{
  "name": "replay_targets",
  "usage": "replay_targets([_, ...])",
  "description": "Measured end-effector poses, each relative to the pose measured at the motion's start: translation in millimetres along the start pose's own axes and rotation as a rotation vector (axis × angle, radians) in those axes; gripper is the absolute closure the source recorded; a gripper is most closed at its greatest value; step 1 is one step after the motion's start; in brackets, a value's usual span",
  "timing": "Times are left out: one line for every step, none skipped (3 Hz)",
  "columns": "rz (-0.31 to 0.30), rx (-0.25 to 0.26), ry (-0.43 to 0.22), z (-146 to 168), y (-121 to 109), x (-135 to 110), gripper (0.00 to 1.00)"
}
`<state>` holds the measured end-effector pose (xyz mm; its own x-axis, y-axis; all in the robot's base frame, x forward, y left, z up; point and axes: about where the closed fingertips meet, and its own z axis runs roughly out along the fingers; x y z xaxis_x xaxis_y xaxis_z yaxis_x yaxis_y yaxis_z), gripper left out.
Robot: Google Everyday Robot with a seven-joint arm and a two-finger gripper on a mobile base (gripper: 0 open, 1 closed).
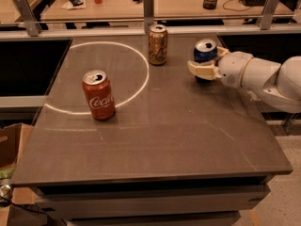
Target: Move pepsi can near orange can
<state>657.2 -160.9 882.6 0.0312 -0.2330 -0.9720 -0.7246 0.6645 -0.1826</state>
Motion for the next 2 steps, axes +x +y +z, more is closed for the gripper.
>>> replay_targets([-0.004, 0.002, 0.003, 3.4, -3.2, -0.5, 1.0])
replay_targets([0.007, 0.025, -0.014, 9.0, -8.5, -4.6, 1.0])
